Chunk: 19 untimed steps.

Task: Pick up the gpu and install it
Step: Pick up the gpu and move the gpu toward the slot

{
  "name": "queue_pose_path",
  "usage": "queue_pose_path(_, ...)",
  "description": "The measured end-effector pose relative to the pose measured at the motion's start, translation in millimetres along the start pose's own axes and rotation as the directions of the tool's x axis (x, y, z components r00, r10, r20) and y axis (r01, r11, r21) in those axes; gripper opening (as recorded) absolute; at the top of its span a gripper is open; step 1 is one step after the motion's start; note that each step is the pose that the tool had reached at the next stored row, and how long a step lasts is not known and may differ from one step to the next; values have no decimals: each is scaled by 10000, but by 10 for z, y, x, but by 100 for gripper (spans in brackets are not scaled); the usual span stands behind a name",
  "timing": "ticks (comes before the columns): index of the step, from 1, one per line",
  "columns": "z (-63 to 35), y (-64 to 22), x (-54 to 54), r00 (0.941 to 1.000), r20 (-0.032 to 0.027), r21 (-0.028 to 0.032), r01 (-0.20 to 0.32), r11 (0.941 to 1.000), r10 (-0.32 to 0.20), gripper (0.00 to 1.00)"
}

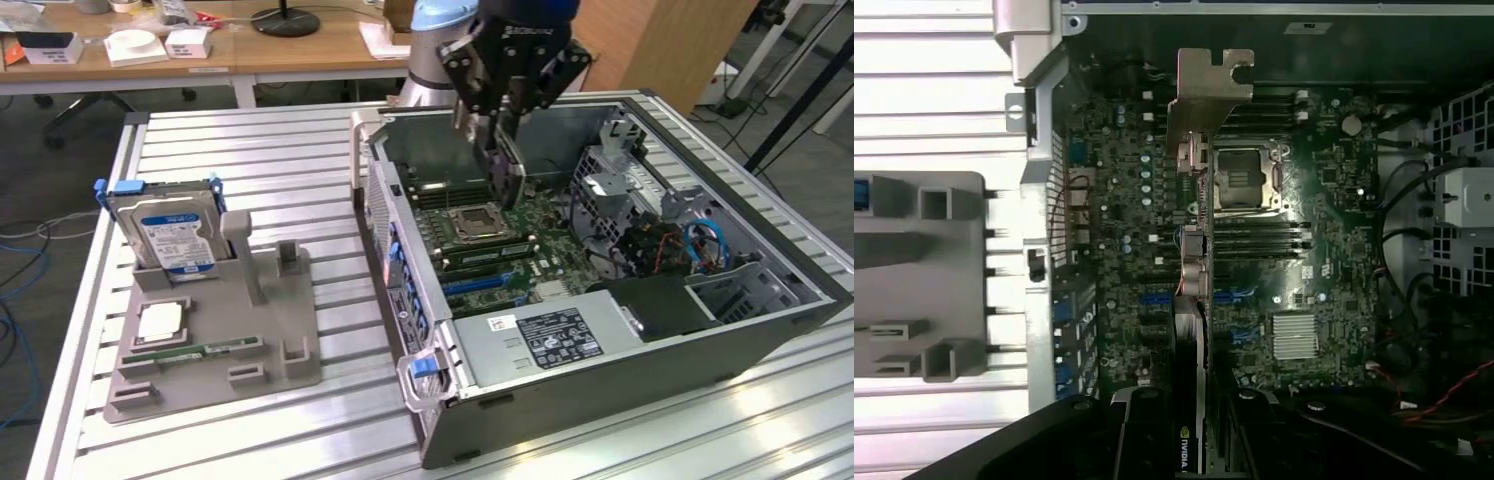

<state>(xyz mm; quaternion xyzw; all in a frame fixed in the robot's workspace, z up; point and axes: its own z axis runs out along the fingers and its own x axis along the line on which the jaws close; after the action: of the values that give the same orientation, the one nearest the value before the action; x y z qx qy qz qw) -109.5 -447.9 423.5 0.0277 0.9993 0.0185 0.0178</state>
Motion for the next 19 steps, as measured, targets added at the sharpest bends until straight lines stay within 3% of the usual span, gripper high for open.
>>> queue_pose_path(19, 30, 45, -839, 10000, -33, -37, 1, 10000, -1, 26)
